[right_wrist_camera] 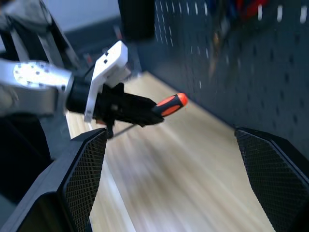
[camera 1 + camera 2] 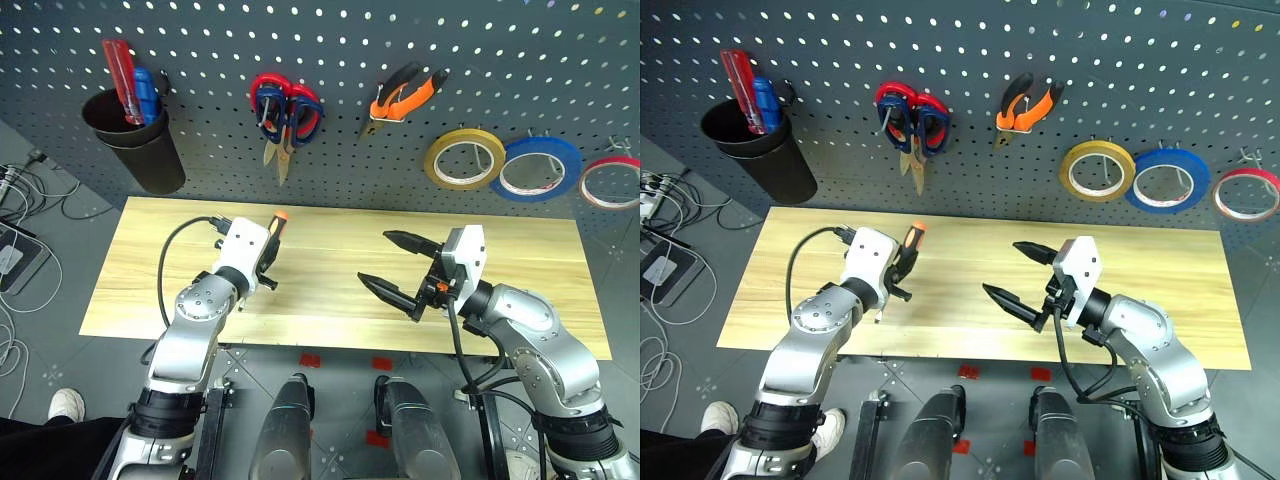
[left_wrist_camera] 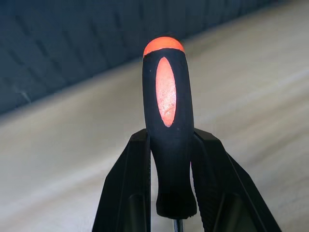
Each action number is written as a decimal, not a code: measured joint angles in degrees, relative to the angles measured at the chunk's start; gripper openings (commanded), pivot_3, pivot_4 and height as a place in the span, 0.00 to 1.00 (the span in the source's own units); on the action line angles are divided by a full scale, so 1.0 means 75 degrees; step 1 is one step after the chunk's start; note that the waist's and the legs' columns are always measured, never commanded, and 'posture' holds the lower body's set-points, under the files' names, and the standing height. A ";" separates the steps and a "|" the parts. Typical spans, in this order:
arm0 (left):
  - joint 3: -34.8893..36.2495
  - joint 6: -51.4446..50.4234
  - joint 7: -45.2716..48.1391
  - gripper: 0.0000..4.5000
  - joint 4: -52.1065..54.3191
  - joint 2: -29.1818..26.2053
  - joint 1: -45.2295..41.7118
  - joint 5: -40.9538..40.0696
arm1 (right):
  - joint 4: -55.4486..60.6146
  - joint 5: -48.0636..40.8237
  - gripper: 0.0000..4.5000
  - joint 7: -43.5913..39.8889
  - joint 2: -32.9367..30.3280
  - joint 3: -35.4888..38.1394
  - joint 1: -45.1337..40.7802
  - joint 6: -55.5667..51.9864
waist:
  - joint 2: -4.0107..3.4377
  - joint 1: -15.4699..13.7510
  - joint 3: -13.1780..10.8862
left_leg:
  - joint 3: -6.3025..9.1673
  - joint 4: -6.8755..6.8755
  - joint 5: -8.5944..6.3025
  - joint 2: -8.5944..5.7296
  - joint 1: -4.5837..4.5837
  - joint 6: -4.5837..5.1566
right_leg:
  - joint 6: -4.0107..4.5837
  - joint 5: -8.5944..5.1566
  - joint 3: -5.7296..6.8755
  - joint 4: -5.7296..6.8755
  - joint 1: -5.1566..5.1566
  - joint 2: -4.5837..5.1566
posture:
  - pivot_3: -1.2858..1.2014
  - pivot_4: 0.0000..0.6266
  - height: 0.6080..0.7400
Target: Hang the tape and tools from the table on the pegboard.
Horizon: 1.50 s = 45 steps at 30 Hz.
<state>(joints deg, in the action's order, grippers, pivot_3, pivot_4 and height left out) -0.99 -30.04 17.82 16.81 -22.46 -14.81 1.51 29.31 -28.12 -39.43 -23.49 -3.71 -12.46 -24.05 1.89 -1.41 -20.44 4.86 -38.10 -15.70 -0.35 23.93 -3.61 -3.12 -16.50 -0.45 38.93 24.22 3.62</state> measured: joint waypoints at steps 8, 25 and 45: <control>0.0307 0.0007 -0.1340 0.18 0.1346 0.0484 -0.0218 0.0801 | 0.0251 -0.0238 1.00 0.0655 0.0492 0.0078 -0.0252 -0.0044 | 0.0018 -0.0031 0.0615 | -0.0011 0.0002 0.0001 -0.0018 -0.0008 -0.0001 | 0.0000 0.0000 0.0005 0.0000 -0.0012 -0.0020 | 0.58 0.23 1.00; 0.1078 0.2802 -0.1957 0.18 -0.3016 -0.0641 -0.4695 0.1035 | -0.0900 0.0180 1.00 0.1104 0.1663 -0.0365 -0.1767 0.0298 | 0.0042 -0.0194 0.1141 | -0.0025 0.0003 0.0002 -0.0019 -0.0016 -0.0003 | 0.0000 0.0000 -0.0001 -0.0001 -0.0010 -0.0036 | 0.58 0.18 1.00; 0.1394 0.2813 -0.2791 0.18 -0.3723 -0.0229 -0.3677 0.0842 | -0.1000 0.0333 1.00 0.1438 0.1502 -0.0423 -0.2082 0.0122 | 0.0044 -0.0003 0.1211 | -0.0013 -0.0004 0.0003 -0.0015 -0.0016 -0.0003 | 0.0001 0.0000 0.0006 0.0017 -0.0008 -0.0039 | 0.57 0.23 1.00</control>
<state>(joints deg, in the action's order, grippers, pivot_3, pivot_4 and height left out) 9.47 -8.94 -3.11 -11.11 -24.18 -42.38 7.83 21.81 -25.63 -28.65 -12.23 -6.87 -28.07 -23.14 2.22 -1.44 -11.36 4.76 -38.13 -15.68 -0.47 23.81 -3.63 -3.11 -16.50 -0.40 39.06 24.16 3.32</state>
